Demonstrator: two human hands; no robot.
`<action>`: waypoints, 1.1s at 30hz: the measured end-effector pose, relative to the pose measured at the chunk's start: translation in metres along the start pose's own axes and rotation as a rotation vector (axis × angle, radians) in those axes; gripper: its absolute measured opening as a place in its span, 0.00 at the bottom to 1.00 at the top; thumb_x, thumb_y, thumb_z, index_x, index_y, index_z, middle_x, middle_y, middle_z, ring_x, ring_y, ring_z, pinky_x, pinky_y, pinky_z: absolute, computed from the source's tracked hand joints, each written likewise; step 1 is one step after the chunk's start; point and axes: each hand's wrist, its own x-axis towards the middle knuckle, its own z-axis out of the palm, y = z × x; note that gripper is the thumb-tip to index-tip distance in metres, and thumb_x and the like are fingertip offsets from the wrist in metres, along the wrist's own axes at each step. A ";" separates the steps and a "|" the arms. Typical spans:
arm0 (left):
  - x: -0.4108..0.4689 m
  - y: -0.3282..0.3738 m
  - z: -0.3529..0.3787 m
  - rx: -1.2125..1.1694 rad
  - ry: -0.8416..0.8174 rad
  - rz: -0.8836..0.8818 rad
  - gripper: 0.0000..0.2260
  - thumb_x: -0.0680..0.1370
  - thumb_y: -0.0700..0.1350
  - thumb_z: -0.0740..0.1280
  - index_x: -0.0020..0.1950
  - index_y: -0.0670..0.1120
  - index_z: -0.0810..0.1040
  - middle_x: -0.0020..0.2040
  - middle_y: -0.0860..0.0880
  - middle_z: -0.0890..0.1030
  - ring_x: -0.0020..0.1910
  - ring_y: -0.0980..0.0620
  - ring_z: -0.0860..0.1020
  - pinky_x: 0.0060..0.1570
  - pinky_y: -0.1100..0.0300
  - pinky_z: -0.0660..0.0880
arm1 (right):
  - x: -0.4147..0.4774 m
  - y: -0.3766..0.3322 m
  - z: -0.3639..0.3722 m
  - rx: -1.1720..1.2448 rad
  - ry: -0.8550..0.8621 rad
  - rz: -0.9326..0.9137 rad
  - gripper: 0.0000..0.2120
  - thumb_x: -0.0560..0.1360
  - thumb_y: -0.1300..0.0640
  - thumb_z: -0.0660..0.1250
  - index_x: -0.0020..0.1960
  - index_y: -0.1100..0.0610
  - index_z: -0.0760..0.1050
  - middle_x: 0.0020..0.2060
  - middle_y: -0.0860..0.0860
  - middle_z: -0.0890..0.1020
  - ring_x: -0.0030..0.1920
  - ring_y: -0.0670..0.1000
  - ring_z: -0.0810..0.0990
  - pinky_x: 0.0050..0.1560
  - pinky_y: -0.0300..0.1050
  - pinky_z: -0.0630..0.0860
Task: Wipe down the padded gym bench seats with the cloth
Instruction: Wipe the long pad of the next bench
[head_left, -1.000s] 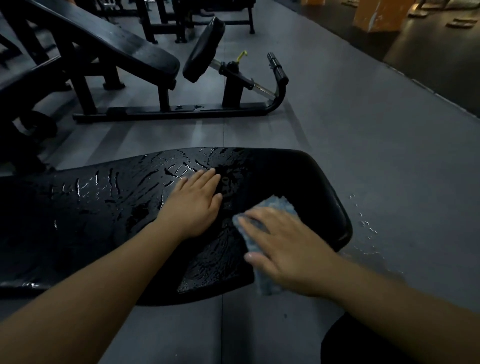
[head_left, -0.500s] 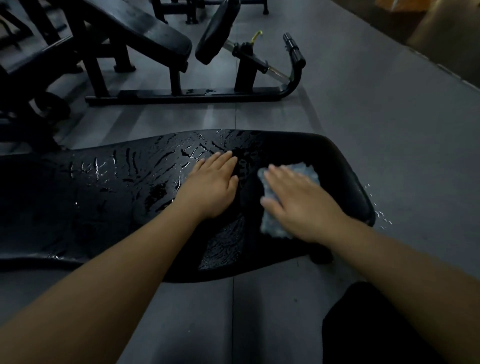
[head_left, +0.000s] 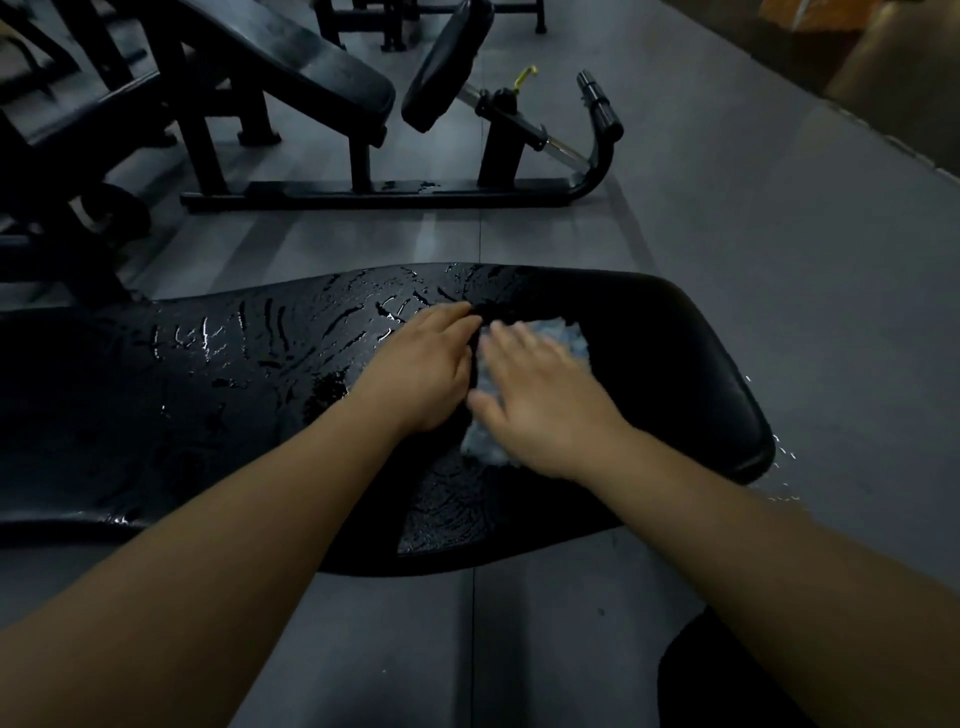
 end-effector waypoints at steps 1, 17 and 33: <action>-0.001 0.000 0.001 0.022 -0.014 -0.037 0.23 0.84 0.48 0.53 0.79 0.46 0.61 0.81 0.47 0.58 0.79 0.48 0.54 0.77 0.52 0.49 | -0.018 -0.004 0.001 0.021 -0.006 -0.082 0.39 0.77 0.34 0.39 0.82 0.54 0.48 0.81 0.50 0.49 0.81 0.50 0.46 0.79 0.49 0.43; 0.000 -0.014 0.000 0.112 -0.015 -0.144 0.28 0.80 0.57 0.46 0.79 0.51 0.59 0.80 0.51 0.58 0.79 0.49 0.53 0.77 0.44 0.52 | 0.042 0.055 -0.011 0.001 -0.017 0.044 0.29 0.84 0.42 0.48 0.82 0.51 0.49 0.81 0.49 0.50 0.81 0.50 0.48 0.79 0.49 0.46; 0.005 -0.019 0.001 0.118 -0.022 -0.212 0.25 0.81 0.53 0.51 0.78 0.47 0.60 0.81 0.48 0.57 0.79 0.48 0.55 0.76 0.42 0.52 | 0.133 0.027 -0.005 -0.031 0.037 0.099 0.27 0.84 0.46 0.47 0.81 0.52 0.54 0.81 0.51 0.56 0.80 0.53 0.54 0.78 0.54 0.50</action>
